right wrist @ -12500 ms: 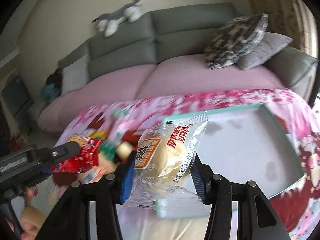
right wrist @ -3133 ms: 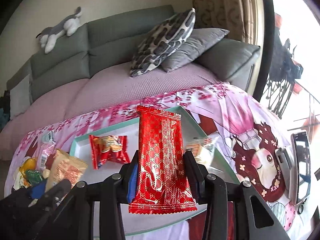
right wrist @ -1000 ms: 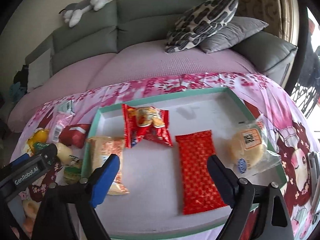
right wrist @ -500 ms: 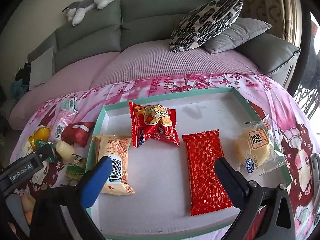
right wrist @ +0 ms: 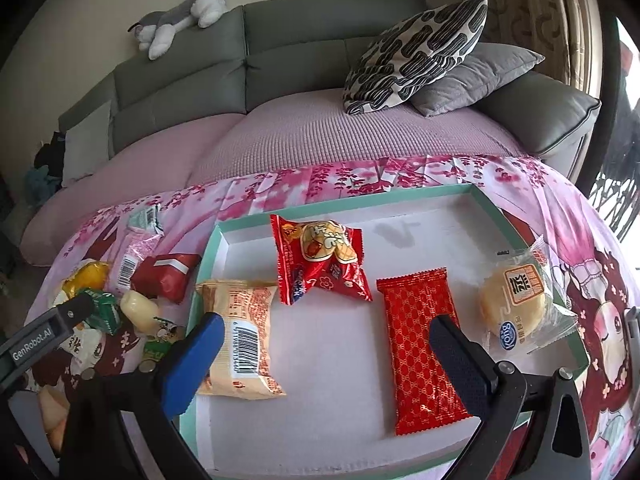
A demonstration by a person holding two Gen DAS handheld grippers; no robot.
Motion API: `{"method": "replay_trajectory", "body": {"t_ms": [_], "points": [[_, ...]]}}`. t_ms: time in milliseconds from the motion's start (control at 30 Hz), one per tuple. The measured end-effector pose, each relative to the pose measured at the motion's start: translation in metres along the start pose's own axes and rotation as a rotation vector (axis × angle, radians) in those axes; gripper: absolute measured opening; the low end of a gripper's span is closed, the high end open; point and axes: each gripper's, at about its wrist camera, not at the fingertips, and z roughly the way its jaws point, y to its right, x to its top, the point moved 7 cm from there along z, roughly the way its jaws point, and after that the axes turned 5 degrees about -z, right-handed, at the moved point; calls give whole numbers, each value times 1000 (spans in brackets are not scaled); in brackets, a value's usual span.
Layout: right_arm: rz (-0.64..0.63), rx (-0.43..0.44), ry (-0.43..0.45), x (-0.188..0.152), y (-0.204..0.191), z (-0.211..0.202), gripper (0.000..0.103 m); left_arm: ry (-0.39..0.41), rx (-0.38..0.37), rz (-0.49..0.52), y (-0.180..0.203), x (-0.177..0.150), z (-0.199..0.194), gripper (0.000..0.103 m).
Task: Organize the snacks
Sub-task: 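Move both open grippers back over the remaining snack pile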
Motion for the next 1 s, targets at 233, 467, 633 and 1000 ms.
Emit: {"method": "replay_trajectory", "body": {"t_ms": [233,467,633,1000], "points": [[-5,14,-1,2,-17,2,103,4,30,-42,-28,8,-1,102],[-43,60,5,2,-52,5,103,17,60,-95,-61,16,-4,102],[-77,89,14,2,-78,5,103,22,93,-142,-90,20,-4,102],[-130,157,-11,-6,-132,14,103,10,159,-205,-145,24,0,102]]}}
